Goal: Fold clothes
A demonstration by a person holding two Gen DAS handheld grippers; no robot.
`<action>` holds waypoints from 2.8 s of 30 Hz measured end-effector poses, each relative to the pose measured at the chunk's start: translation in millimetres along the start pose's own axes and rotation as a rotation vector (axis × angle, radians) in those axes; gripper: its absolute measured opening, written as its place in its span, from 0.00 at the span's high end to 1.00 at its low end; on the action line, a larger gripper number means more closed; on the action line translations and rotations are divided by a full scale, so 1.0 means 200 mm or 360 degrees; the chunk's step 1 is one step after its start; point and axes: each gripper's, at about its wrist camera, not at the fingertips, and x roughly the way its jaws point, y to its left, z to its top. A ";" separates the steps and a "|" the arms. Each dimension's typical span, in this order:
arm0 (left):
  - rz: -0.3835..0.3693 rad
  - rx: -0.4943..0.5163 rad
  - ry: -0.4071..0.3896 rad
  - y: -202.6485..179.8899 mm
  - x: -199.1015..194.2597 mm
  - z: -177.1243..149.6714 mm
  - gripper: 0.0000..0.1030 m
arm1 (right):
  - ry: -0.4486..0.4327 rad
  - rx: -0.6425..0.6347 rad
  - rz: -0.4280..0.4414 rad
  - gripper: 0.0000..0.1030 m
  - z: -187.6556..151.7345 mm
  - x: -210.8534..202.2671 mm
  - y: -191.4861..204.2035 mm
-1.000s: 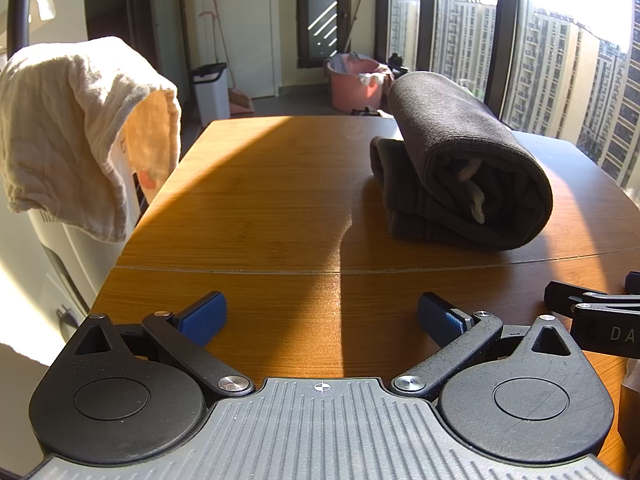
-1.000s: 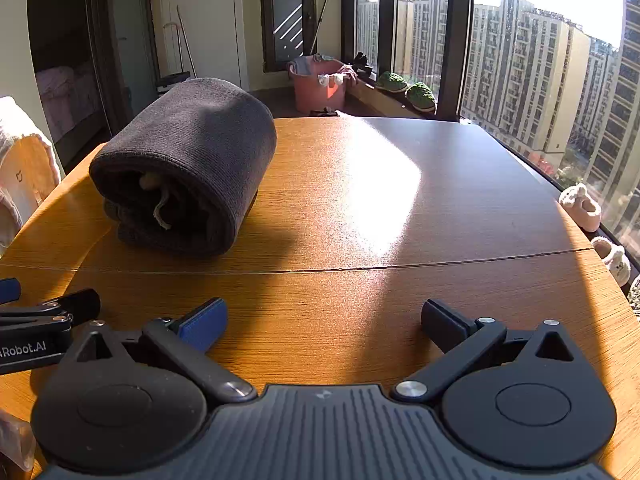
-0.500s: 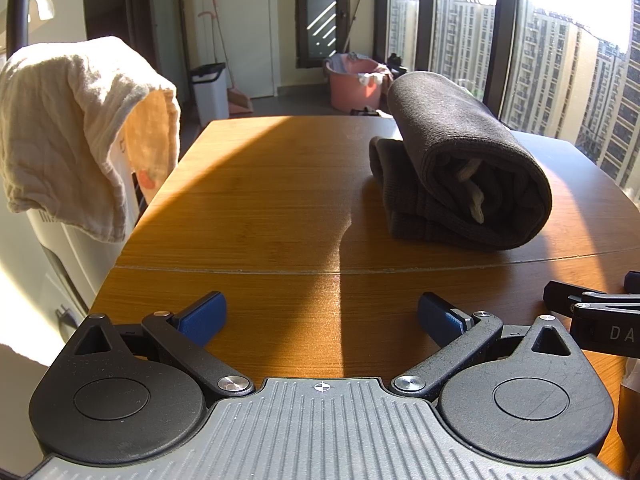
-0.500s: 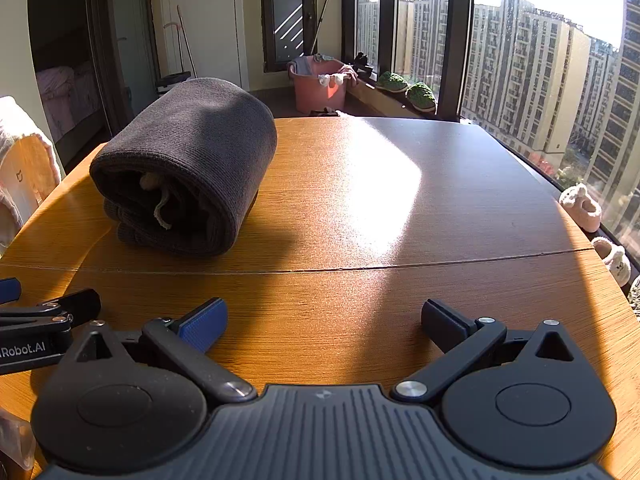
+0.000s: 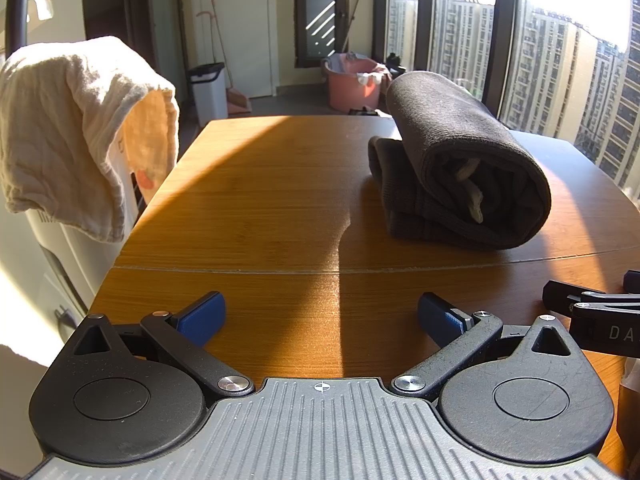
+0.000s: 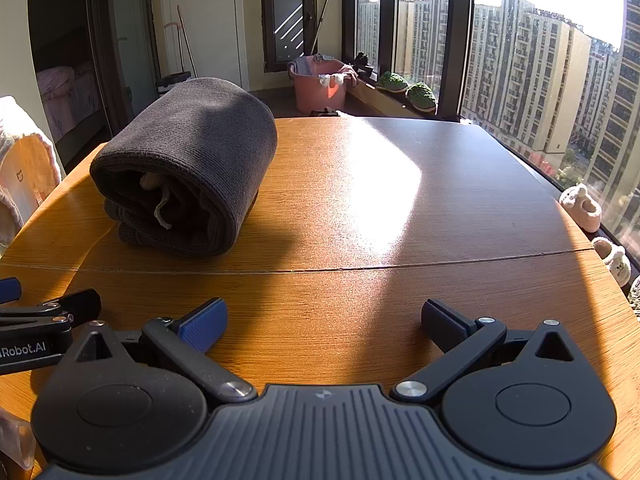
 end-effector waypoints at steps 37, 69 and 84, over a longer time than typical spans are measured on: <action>0.0000 0.0000 0.0000 0.00 0.00 0.00 0.00 | 0.0004 -0.0018 0.0020 0.00 0.00 -0.01 0.00; -0.0024 0.0023 0.0013 0.00 0.00 0.00 0.00 | 0.0011 -0.0033 0.0037 0.00 -0.02 -0.03 0.00; -0.0021 0.0020 0.0015 -0.01 0.00 0.01 0.00 | 0.0017 -0.0037 0.0041 0.00 -0.01 -0.04 0.00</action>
